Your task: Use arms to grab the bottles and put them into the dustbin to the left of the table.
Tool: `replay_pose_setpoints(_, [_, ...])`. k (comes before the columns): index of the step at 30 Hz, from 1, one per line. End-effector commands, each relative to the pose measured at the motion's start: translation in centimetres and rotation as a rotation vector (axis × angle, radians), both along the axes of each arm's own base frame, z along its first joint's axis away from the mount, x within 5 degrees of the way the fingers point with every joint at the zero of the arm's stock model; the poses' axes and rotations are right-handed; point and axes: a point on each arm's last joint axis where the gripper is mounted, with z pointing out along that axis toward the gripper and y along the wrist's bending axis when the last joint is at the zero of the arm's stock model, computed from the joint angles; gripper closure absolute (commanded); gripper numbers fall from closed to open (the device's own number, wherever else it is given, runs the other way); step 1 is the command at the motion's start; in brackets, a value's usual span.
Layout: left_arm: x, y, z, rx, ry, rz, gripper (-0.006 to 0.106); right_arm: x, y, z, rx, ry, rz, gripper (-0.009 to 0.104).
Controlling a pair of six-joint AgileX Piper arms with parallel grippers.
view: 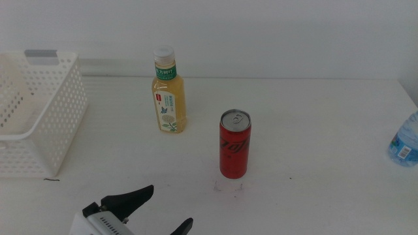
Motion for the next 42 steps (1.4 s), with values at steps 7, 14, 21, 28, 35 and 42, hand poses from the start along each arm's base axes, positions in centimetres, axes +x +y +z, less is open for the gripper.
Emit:
replay_pose_setpoints(7, [0.9,0.7,0.1,-0.007,-0.021,-0.037,0.008,0.0,0.0,0.0,-0.011,-0.011,-0.007,0.007])
replay_pose_setpoints(14, [1.1,0.9,0.1,-0.012,-0.019,-0.006,0.008,0.0,0.0,0.0,-0.011,-0.011,-0.007,0.007])
replay_pose_setpoints(21, [2.0,-0.1,0.8,-0.064,-0.011,-0.015,0.008,0.0,0.0,0.0,-0.011,-0.011,-0.007,0.007])
replay_pose_setpoints(28, [6.5,-3.6,-0.5,-0.085,0.027,-0.025,0.008,0.0,0.0,0.0,-0.011,-0.011,-0.007,0.007])
replay_pose_setpoints(35, [10.1,-5.6,-3.6,-0.056,0.089,-0.101,0.008,0.0,0.0,0.0,-0.011,-0.011,-0.007,0.007])
replay_pose_setpoints(42, [13.2,-7.9,-4.7,-0.095,0.075,-0.093,0.008,0.0,0.0,0.0,-0.011,-0.011,-0.007,0.007])
